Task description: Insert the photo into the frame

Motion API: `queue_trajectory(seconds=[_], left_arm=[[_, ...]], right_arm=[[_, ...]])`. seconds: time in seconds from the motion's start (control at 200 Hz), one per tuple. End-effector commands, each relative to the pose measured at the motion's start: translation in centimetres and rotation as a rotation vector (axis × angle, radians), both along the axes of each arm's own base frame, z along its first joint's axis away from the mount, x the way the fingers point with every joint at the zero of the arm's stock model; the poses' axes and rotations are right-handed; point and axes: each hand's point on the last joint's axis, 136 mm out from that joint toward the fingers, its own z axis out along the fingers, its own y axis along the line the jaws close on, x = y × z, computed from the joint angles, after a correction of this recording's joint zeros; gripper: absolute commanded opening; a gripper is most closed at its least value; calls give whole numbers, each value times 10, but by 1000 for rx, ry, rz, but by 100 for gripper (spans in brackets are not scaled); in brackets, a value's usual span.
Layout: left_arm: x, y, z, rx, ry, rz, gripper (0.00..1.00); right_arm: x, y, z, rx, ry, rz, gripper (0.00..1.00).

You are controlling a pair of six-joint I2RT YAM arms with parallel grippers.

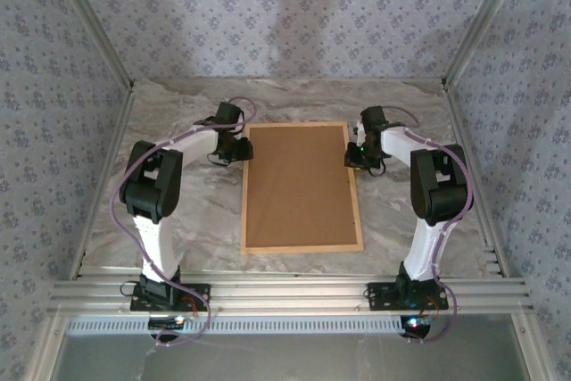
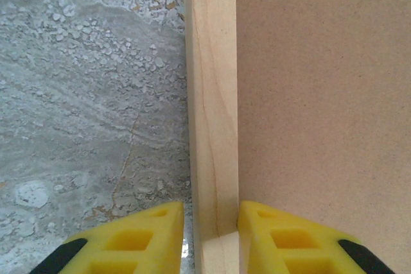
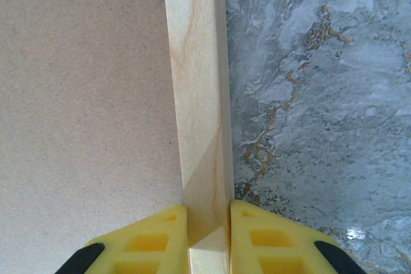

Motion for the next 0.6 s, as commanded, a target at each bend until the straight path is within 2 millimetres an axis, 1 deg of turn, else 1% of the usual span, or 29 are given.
queue_trajectory(seconds=[0.0, 0.315, 0.595], left_arm=[[-14, -3, -22, 21, 58, -31, 30], [-31, -11, -43, 41, 106, -63, 31], [-31, -18, -50, 46, 113, -79, 33]], right_arm=[[0, -8, -14, -31, 17, -3, 20], [-1, -7, -14, -29, 20, -2, 20], [-3, -3, -16, -33, 26, 8, 20]])
